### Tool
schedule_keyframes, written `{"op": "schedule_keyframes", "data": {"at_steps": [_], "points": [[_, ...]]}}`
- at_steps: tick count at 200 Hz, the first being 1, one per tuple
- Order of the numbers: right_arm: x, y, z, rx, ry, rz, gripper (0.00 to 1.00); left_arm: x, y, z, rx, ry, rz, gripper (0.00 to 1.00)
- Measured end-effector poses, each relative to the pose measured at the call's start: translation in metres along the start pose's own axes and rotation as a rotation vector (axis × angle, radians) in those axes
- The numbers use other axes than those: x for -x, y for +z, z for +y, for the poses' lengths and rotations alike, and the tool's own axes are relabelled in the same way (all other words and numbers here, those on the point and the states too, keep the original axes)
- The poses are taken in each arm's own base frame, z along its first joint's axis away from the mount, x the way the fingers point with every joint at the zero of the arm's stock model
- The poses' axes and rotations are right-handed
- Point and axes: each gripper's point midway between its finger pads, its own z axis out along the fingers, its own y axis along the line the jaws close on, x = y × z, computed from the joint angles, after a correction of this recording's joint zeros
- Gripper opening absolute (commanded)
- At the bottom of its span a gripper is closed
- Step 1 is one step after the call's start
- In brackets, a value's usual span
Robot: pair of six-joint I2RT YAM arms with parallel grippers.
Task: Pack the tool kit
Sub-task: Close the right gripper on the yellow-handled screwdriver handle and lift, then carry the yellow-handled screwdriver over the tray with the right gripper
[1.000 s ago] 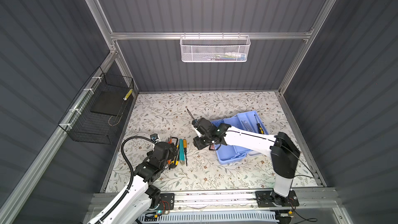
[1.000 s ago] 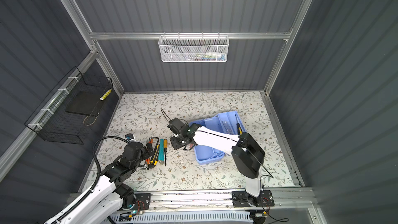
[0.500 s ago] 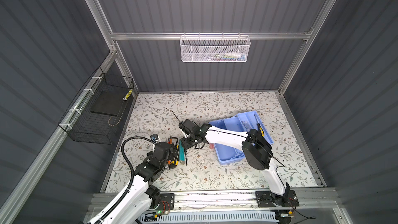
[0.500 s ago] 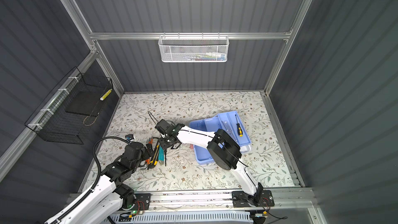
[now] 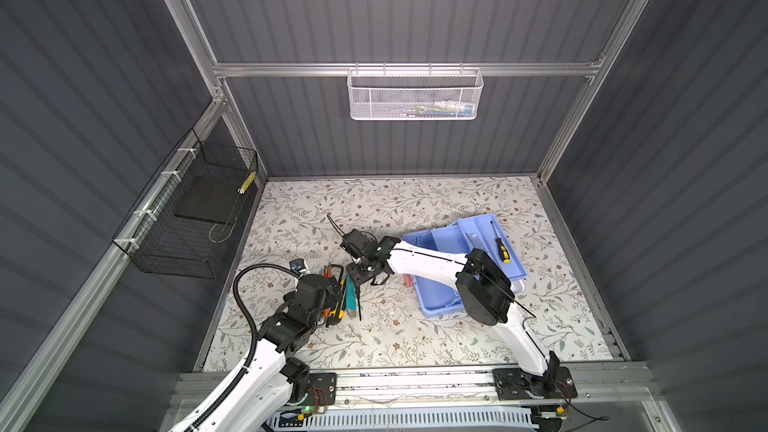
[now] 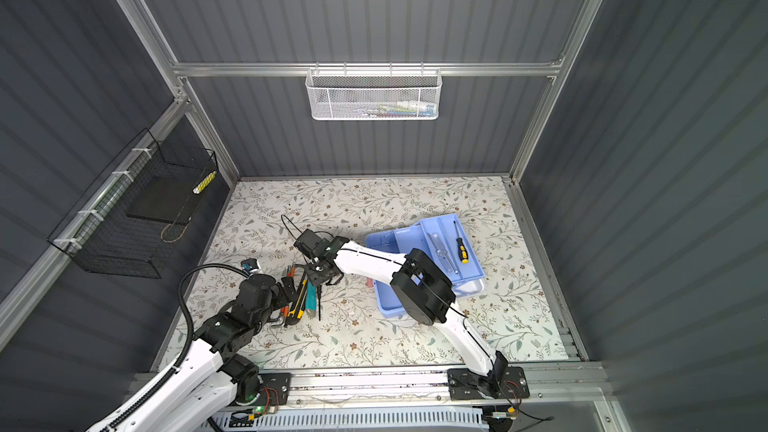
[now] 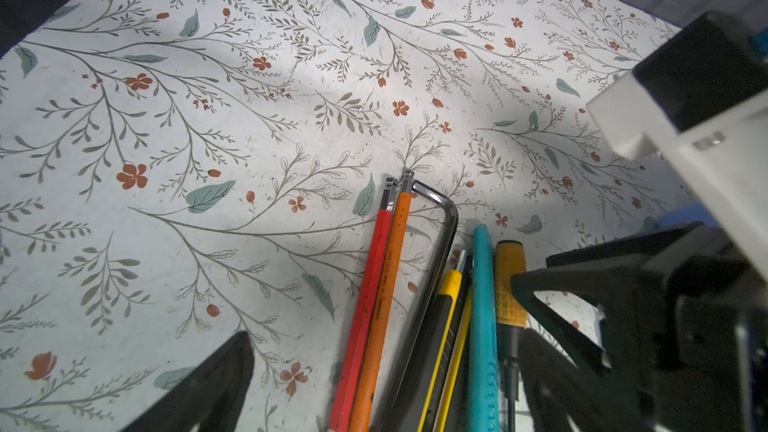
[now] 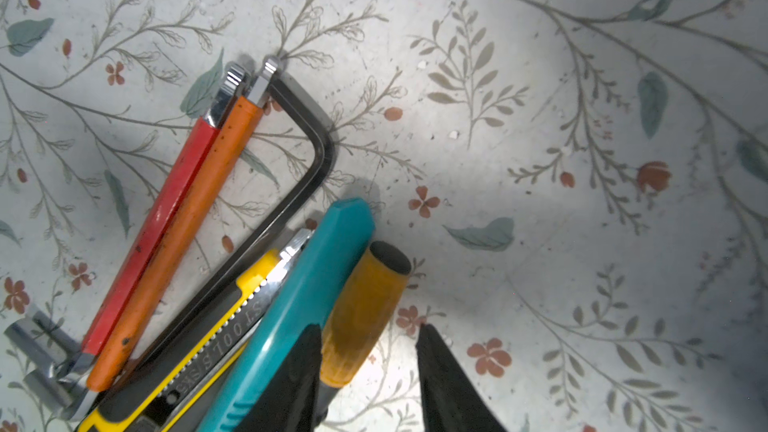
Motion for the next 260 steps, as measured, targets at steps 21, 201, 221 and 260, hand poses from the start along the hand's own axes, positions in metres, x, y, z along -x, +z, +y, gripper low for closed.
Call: {"op": "schedule_keyframes", "data": {"at_steps": [21, 201, 221, 260], "points": [[-0.005, 0.008, -0.001, -0.008, -0.002, 0.023, 0.42, -0.001, 0.0, 0.0, 0.0, 0.0, 0.0, 0.99], [-0.013, 0.013, -0.014, -0.079, 0.007, 0.064, 0.04, -0.005, 0.001, -0.002, -0.016, 0.017, 0.021, 0.99], [-0.016, 0.009, -0.016, -0.066, 0.017, 0.075, 0.0, -0.006, 0.002, -0.003, -0.016, 0.023, 0.024, 0.99], [-0.008, -0.028, -0.017, -0.027, 0.028, 0.047, 0.0, -0.009, 0.005, -0.004, -0.012, 0.037, 0.041, 1.0]]}}
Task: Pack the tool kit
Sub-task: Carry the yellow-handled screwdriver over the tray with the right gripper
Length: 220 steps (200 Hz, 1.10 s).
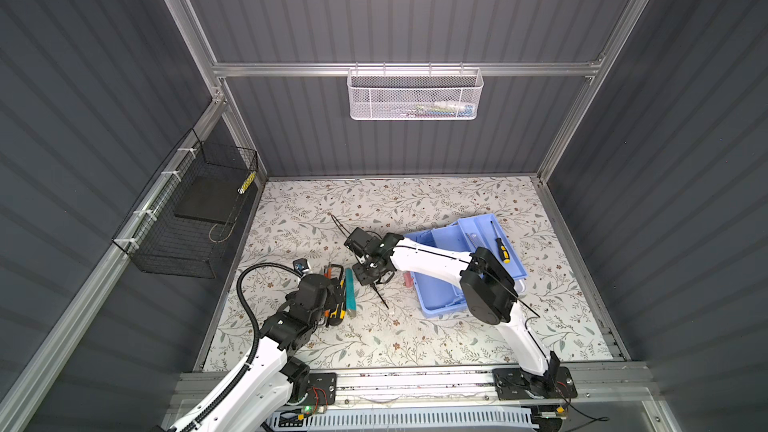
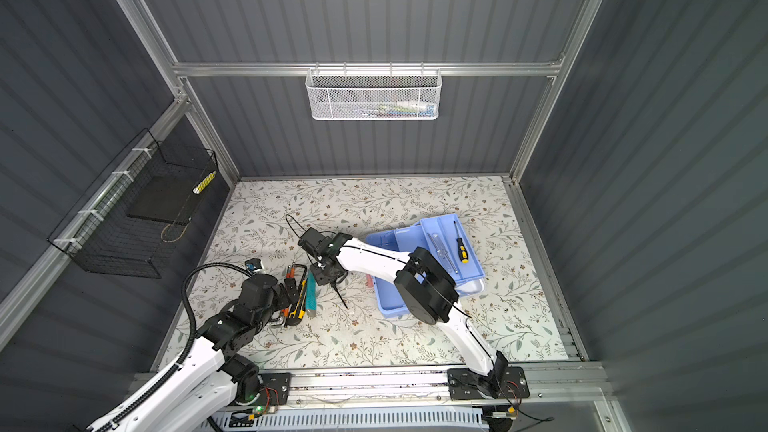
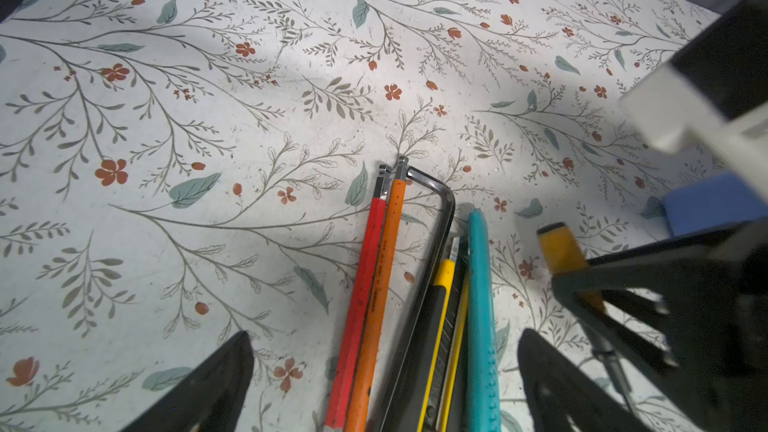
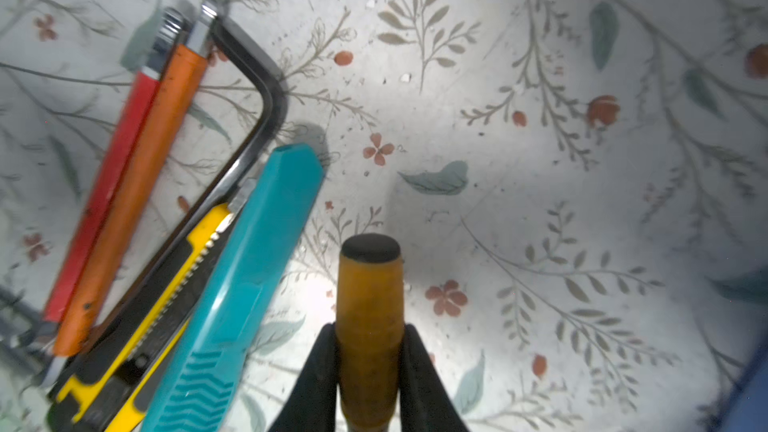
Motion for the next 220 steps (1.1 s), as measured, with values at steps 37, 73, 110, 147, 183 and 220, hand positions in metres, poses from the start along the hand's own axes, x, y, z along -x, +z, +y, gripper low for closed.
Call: {"op": "schedule_keyframes", "data": {"at_steps": [37, 73, 110, 147, 183, 220], "points": [[0.021, -0.06, -0.008, 0.046, -0.002, -0.088, 0.0, -0.001, 0.001, -0.002, -0.007, 0.004, 0.008, 1.0], [0.023, -0.109, -0.046, 0.028, 0.042, -0.146, 0.0, -0.004, 0.004, -0.003, -0.006, 0.011, 0.021, 1.0], [0.023, -0.133, -0.077, 0.003, 0.095, -0.172, 0.0, -0.014, 0.01, -0.007, -0.016, 0.048, 0.072, 0.99], [0.009, -0.155, -0.091, -0.036, 0.123, -0.18, 0.0, -0.028, 0.018, -0.012, -0.033, 0.095, 0.142, 1.0], [0.011, -0.167, -0.098, -0.044, 0.174, -0.216, 0.0, -0.027, 0.019, -0.018, -0.06, 0.103, 0.141, 1.0], [-0.002, -0.155, -0.103, -0.049, 0.19, -0.181, 0.0, -0.027, 0.018, -0.021, -0.075, 0.105, 0.142, 0.99]]}}
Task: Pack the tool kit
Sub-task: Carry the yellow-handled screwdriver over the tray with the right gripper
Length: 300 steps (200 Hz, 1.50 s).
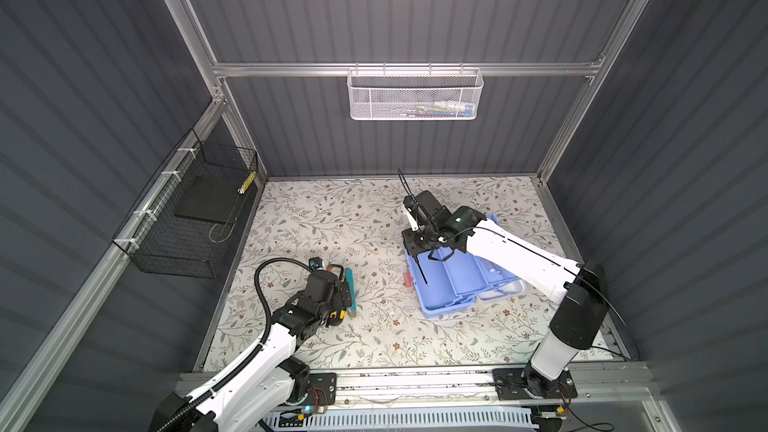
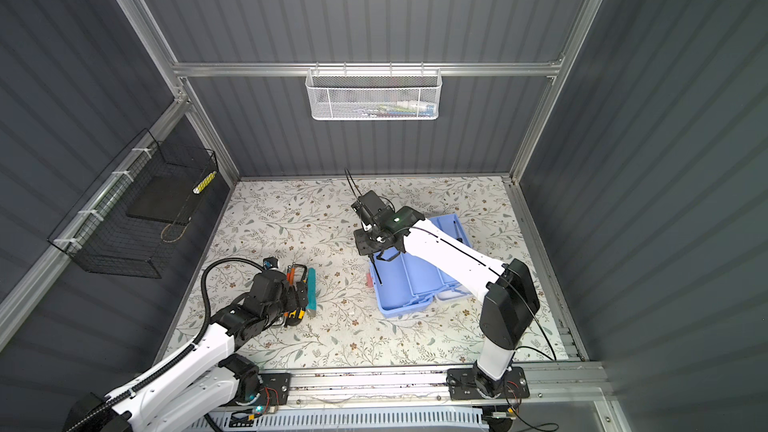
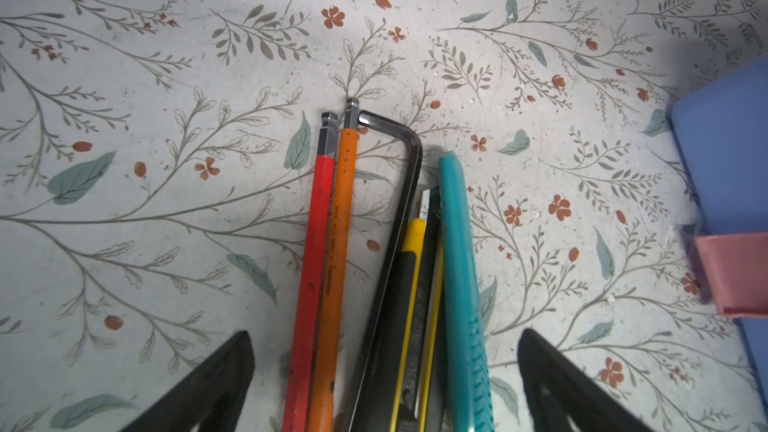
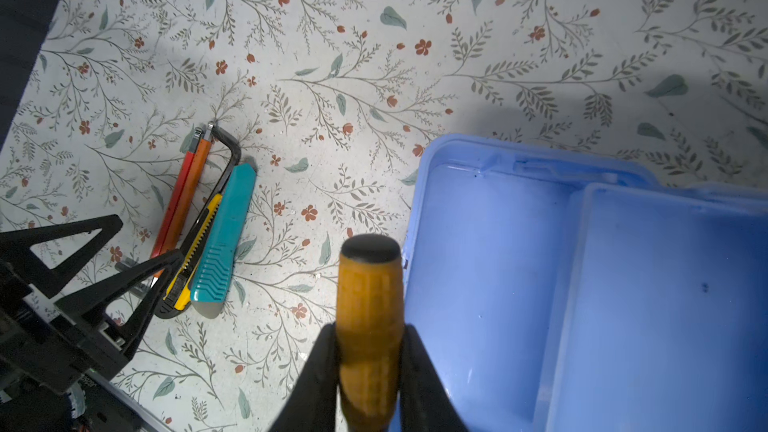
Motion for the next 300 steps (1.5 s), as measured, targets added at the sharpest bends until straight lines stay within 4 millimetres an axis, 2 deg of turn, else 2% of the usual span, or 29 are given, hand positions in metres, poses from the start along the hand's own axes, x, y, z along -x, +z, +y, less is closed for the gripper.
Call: {"op": "schedule_keyframes", "data": {"at_steps": [26, 78, 122, 154, 188, 223, 300], "points": [[-0.01, -0.005, -0.01, 0.021, 0.005, 0.022, 0.0, 0.0, 0.0, 0.0, -0.002, 0.0, 0.0, 1.0], [0.004, -0.054, -0.056, 0.01, 0.041, -0.043, 0.0, 0.002, -0.001, -0.001, -0.006, -0.003, -0.007, 0.99], [-0.001, -0.096, -0.127, -0.151, 0.12, -0.079, 0.0, -0.001, 0.002, 0.0, 0.005, 0.003, 0.011, 0.99], [-0.019, -0.115, -0.182, -0.292, 0.198, -0.082, 0.0, -0.001, 0.003, 0.0, 0.011, 0.006, 0.022, 1.0], [-0.039, -0.105, -0.211, -0.378, 0.226, -0.016, 0.0, -0.001, 0.004, 0.0, 0.012, 0.006, 0.022, 0.99], [-0.06, -0.083, -0.226, -0.403, 0.242, 0.054, 0.0, 0.0, 0.002, -0.001, 0.008, 0.004, 0.015, 0.99], [-0.059, -0.05, -0.241, -0.441, 0.206, 0.115, 0.0, -0.002, 0.004, 0.0, 0.014, 0.007, 0.026, 0.99]]}}
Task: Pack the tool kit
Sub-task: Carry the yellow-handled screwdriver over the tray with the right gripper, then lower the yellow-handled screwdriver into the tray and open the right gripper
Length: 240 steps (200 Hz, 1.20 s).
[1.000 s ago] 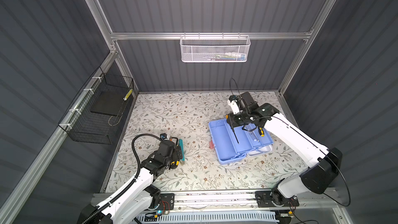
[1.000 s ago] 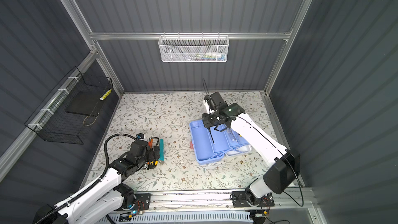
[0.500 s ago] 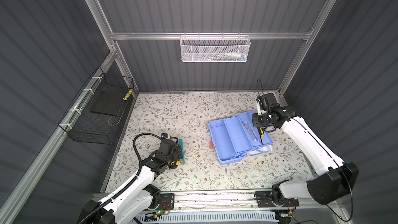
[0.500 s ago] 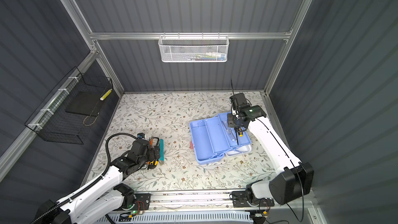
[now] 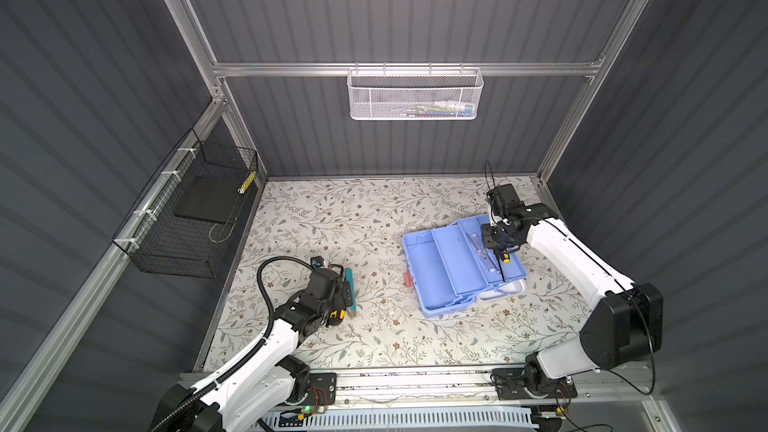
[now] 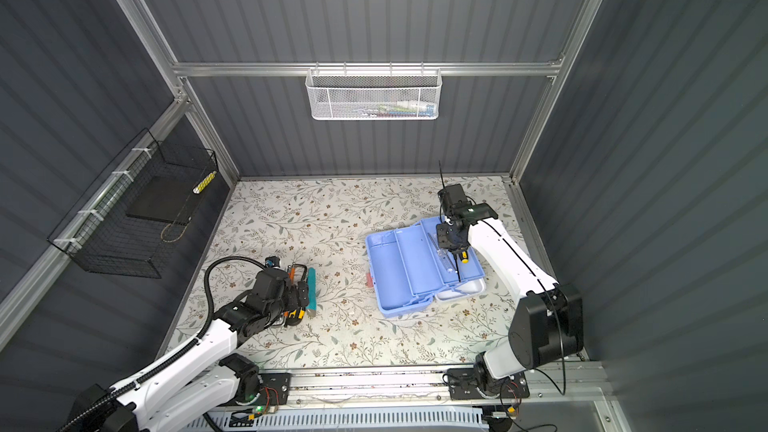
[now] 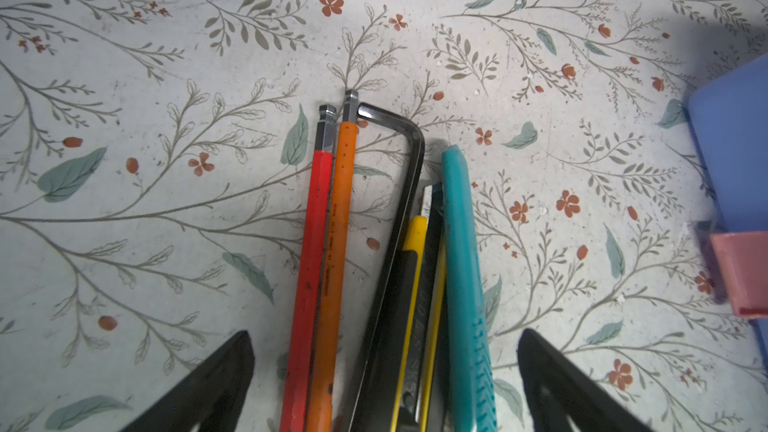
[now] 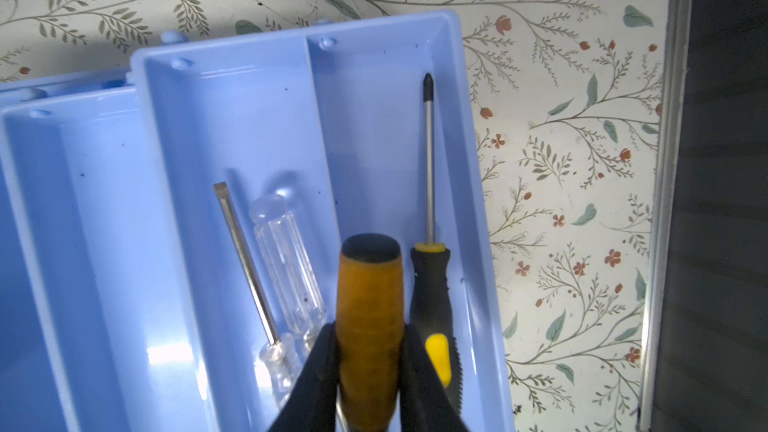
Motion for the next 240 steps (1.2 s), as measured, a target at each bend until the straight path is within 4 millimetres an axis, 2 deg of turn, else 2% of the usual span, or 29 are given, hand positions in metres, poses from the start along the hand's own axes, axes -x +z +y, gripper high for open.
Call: {"op": "schedule_keyframes", "data": {"at_steps": [85, 123, 152, 176, 197, 208, 240], "points": [[0.019, -0.007, -0.007, -0.032, -0.055, -0.044, 0.0, 0.0, 0.0, 0.0, 0.0, 0.0, 0.0, 0.99], [0.016, 0.01, -0.01, -0.036, -0.065, 0.0, 0.0, 0.001, 0.0, 0.0, 0.001, 0.0, 0.002, 0.99], [0.016, 0.018, -0.003, 0.0, -0.065, 0.014, 0.0, 0.001, 0.001, -0.001, 0.003, 0.001, 0.003, 1.0], [0.018, 0.018, -0.001, 0.011, -0.063, 0.006, 0.21, 0.002, 0.001, -0.001, 0.003, 0.001, 0.004, 0.99], [0.018, 0.019, 0.0, 0.012, -0.061, 0.004, 0.3, 0.002, 0.001, -0.001, 0.003, 0.001, 0.004, 0.99], [0.018, 0.019, 0.001, 0.017, -0.062, 0.004, 0.39, 0.002, 0.001, -0.001, 0.004, 0.002, 0.005, 0.99], [0.015, 0.017, 0.002, 0.026, -0.053, 0.021, 0.42, 0.001, 0.002, -0.001, 0.005, 0.003, 0.01, 0.99]]}}
